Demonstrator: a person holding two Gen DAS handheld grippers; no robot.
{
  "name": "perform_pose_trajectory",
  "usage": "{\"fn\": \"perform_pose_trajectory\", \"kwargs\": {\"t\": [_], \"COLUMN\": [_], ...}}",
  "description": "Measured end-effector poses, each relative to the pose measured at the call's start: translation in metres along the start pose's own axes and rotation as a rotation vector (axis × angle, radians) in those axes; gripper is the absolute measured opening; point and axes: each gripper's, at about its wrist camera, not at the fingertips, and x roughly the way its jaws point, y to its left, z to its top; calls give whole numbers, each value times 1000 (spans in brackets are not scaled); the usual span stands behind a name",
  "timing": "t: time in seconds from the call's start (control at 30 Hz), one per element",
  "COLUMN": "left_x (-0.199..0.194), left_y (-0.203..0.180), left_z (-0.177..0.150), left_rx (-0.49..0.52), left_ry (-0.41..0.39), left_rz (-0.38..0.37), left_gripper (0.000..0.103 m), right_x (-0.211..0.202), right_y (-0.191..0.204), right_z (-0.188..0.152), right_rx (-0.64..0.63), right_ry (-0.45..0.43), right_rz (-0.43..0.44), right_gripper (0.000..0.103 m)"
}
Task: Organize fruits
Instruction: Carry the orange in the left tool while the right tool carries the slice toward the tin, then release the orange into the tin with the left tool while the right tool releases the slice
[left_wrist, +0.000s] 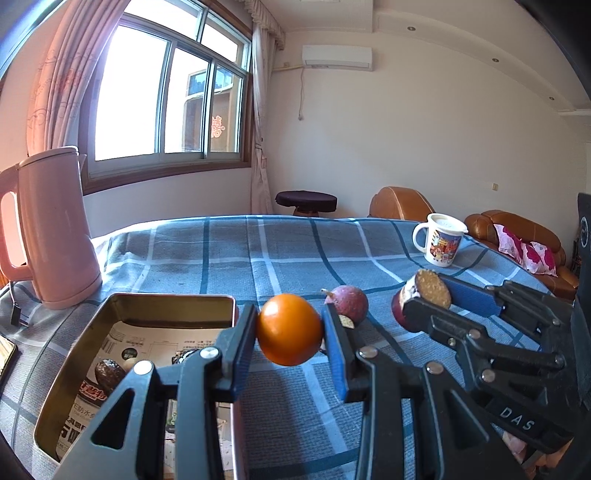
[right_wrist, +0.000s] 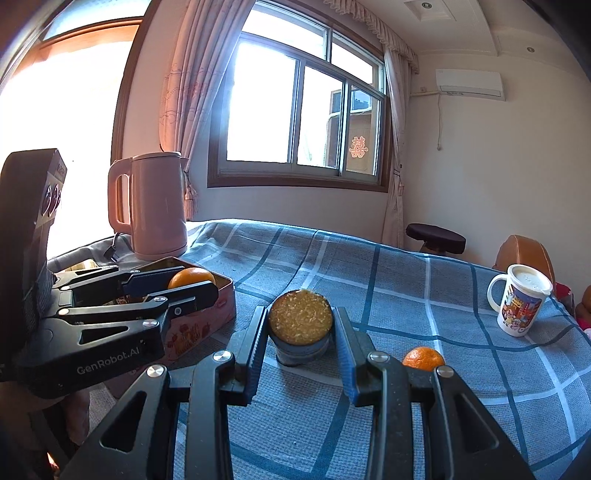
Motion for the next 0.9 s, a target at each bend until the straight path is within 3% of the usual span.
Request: {"fn": "perform_pose_trajectory", "kwargs": {"t": [0.9], "left_x": [-13], "left_y": [59], "left_z": [0], "left_rx": [-40], "left_ry": [11], "left_rz": [130], "left_gripper": [37], "right_x": [26], "right_y": [61], "right_z": [21], "right_rx": [-74], "right_ry": [7], "right_rz": [157], "right_gripper": [37]}}
